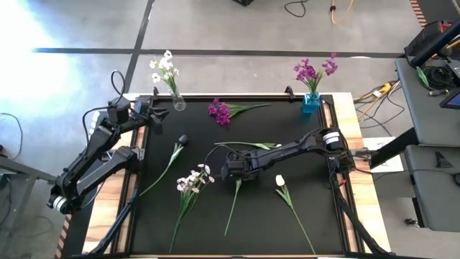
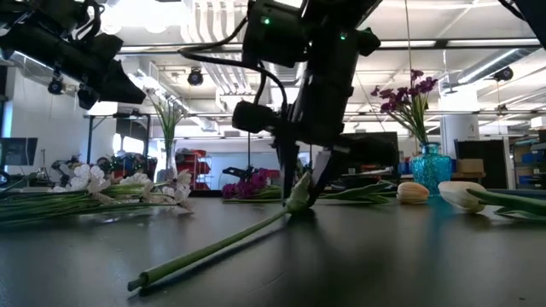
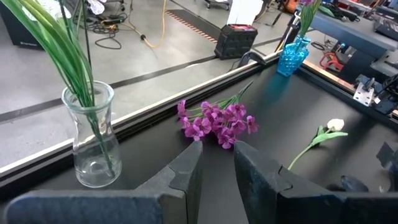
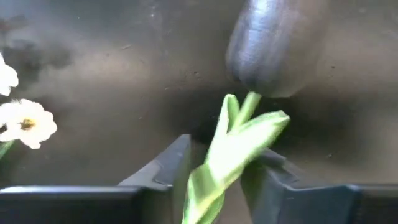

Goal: Sort flowers into vase by color
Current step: Put the right black flower into the blue vase

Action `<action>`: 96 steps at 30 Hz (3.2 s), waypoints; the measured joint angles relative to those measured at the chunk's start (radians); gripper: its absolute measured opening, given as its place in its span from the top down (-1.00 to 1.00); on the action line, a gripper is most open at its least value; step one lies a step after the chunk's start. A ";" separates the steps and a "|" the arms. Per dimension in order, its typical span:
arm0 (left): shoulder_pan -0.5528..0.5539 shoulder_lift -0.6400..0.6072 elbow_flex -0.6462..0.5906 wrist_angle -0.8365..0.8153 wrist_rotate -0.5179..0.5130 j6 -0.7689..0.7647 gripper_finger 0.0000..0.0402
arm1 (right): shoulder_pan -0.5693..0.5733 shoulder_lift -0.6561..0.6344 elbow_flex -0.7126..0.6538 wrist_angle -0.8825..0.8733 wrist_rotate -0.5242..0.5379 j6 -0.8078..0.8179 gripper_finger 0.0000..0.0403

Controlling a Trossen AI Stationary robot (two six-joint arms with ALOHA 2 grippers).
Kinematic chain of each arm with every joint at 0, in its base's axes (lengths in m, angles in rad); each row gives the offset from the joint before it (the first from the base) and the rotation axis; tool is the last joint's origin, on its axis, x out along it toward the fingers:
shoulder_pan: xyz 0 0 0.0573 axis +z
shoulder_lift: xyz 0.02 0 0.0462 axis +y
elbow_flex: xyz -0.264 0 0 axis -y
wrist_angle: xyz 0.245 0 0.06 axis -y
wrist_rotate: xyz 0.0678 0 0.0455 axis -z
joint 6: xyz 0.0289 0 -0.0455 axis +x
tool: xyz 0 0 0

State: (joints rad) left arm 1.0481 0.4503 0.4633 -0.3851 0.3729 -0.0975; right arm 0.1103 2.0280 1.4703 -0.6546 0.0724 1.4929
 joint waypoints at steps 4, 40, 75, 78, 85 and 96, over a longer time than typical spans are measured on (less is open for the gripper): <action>0.000 0.000 0.000 0.001 0.000 -0.029 0.62 | -0.011 -0.055 -0.003 -0.046 0.060 -0.117 0.87; 0.000 -0.003 0.000 0.102 0.003 -0.069 0.62 | -0.373 -1.306 -0.349 0.184 0.860 -1.594 0.96; 0.000 -0.005 0.000 0.101 0.003 -0.042 0.62 | -0.968 -1.431 -0.887 0.906 0.373 -1.720 0.96; 0.000 -0.005 0.000 0.101 0.003 -0.042 0.62 | -0.968 -1.429 -0.922 0.927 0.373 -1.694 0.96; 0.000 -0.005 0.000 0.101 0.003 -0.042 0.62 | -0.968 -1.418 -0.982 0.937 0.373 -1.665 0.95; 0.000 -0.005 0.000 0.101 0.003 -0.042 0.62 | -0.961 -1.333 -0.945 0.806 0.505 -1.644 0.72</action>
State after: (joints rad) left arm 1.0478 0.4454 0.4633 -0.2844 0.3759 -0.1394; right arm -0.8506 0.6949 0.5258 0.1519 0.5771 -0.1515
